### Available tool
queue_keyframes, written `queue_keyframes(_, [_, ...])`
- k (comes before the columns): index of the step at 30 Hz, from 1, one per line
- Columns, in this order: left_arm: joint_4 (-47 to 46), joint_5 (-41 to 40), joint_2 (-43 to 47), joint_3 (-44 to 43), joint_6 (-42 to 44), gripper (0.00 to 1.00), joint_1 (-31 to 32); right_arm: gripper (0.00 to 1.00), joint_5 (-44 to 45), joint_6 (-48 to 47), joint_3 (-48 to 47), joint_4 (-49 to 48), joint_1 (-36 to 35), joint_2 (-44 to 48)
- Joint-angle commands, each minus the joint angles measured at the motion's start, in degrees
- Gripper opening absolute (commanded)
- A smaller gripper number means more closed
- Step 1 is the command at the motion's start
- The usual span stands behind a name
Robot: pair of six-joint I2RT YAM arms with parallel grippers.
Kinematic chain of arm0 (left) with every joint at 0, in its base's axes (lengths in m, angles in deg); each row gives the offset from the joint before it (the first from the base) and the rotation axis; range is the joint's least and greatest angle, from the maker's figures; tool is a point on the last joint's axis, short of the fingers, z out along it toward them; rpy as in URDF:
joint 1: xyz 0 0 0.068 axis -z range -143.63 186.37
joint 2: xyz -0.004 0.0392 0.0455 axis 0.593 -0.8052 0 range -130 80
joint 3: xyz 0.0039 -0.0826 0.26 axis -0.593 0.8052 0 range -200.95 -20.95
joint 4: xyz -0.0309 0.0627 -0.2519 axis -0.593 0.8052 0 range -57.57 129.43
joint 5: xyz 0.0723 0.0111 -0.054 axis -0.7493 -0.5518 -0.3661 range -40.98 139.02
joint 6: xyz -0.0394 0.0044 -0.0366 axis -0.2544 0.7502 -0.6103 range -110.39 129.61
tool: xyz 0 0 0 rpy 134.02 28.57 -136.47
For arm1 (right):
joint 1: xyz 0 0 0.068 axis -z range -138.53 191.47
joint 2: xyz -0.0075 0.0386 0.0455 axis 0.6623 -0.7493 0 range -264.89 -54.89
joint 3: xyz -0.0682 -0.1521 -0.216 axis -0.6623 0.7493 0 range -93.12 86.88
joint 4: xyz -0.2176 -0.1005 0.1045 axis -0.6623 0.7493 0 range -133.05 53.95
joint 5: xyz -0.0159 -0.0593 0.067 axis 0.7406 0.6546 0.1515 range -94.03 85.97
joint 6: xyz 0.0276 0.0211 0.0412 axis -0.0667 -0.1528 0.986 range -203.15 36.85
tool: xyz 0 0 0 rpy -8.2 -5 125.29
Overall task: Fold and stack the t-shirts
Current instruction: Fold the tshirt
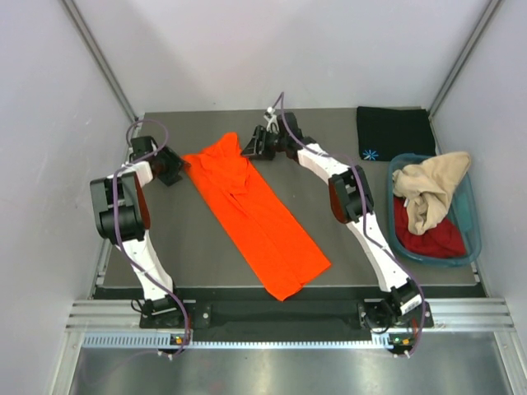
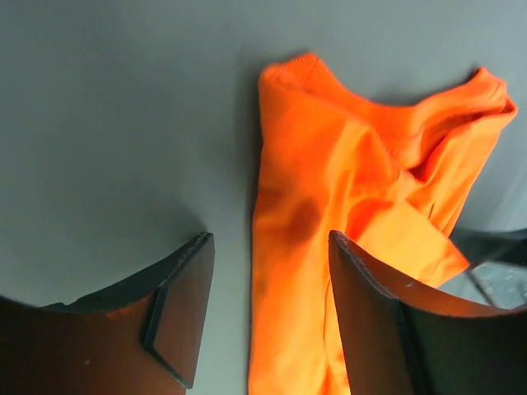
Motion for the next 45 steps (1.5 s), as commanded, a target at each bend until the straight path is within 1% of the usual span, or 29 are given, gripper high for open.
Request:
queue_keyframes(1, [-3.4,-1.0,-1.4,-2.5,-0.5,0.63,-0.1,0.55,0.5,0.7,-1.7,0.4,-2.3,-3.2])
queue_keyframes(2, [-3.6,-1.0,-1.9,-3.1,-0.7,0.63,-0.2,0.50,0.5,0.7,-1.7,0.6,-2.3,-3.7])
queue_keyframes(3, [-3.9,-0.9,-2.5,-3.3,-0.9,0.63,-0.1,0.49,0.2,1.1,-1.6,0.6,-2.3,-4.0])
queue_keyframes(6, [-5.8,0.1,-3.8,-3.6,-1.9,0.63,-0.2,0.46,-0.3,1.6,-1.7,0.5,-2.3,-4.8])
queue_keyframes(10, [-6.4,1.1,-5.8,-5.5,-2.7,0.63,-0.1,0.40,0.1,2.2,-1.6,-0.2,-2.1,-5.4])
queue_keyframes(12, [-6.5,2.5,-7.7,-7.4,-3.0,0.62,-0.3,0.33,-0.2,3.6,-1.4,-2.0,-1.9,-5.5])
queue_keyframes(13, [-6.3,3.1,-8.4,-8.1,-3.1,0.62,-0.2,0.29,-0.6,4.3,-1.3,-2.6,-1.6,-5.6])
queue_keyframes(14, [-6.3,3.5,-9.1,-9.5,-3.2,0.60,-0.1,0.21,-0.9,5.3,-1.3,-3.2,-1.5,-5.6])
queue_keyframes(15, [-6.3,4.3,-10.3,-10.0,-3.3,0.58,-0.2,0.17,-1.3,5.8,-1.4,-3.8,-1.5,-5.7])
queue_keyframes(17, [-7.0,5.2,-11.3,-11.2,-4.1,0.54,0.0,0.00,-1.6,6.5,-1.2,-4.3,-1.2,-5.9])
queue_keyframes(18, [-7.0,6.3,-12.1,-11.6,-4.5,0.50,0.0,0.00,-2.0,6.7,-0.7,-4.9,-1.1,-5.9])
queue_keyframes(20, [-8.9,7.3,-13.1,-12.9,-5.1,0.46,0.5,0.00,-2.2,7.0,0.2,-5.1,-0.8,-5.6])
queue_keyframes(22, [-8.9,8.3,-14.7,-14.5,-5.1,0.37,1.5,0.00,-2.1,7.0,1.6,-5.4,-0.4,-5.0])
queue_keyframes(27, [-9.5,9.1,-18.8,-21.1,-6.0,0.22,4.5,0.00,-1.0,6.2,5.6,-7.3,1.4,-1.4])
queue_keyframes(29, [-10.2,8.2,-19.9,-23.6,-7.5,0.16,4.8,0.00,-0.1,6.0,9.0,-8.2,2.8,0.8])
queue_keyframes(31, [-11.4,7.3,-21.4,-25.2,-8.8,0.14,5.2,0.00,1.3,5.8,12.4,-9.7,4.6,2.3])
queue_keyframes(34, [-11.4,7.0,-25.1,-31.2,-11.6,0.11,5.9,0.00,2.1,5.1,15.3,-10.1,6.6,4.5])
queue_keyframes(35, [-10.7,6.8,-26.2,-35.4,-12.0,0.10,6.2,0.00,2.3,4.4,15.7,-10.0,7.0,5.3])
queue_keyframes(38, [-9.2,5.6,-31.3,-42.7,-13.3,0.10,7.7,0.00,4.5,3.6,18.5,-10.0,8.5,7.8])
queue_keyframes(39, [-9.3,4.8,-32.0,-44.0,-14.1,0.10,8.4,0.00,5.2,3.8,19.7,-10.6,9.0,8.6])
queue_keyframes(40, [-9.7,4.2,-32.8,-45.0,-15.1,0.10,8.7,0.00,6.7,4.2,22.2,-11.9,9.5,9.3])
queue_keyframes(43, [-13.1,2.6,-35.4,-47.7,-19.2,0.13,9.9,0.00,9.0,5.4,25.3,-13.5,10.5,11.3])
queue_keyframes(45, [-14.0,2.6,-38.6,-52.3,-21.3,0.17,10.9,0.00,8.8,6.1,24.6,-14.3,10.8,11.2])
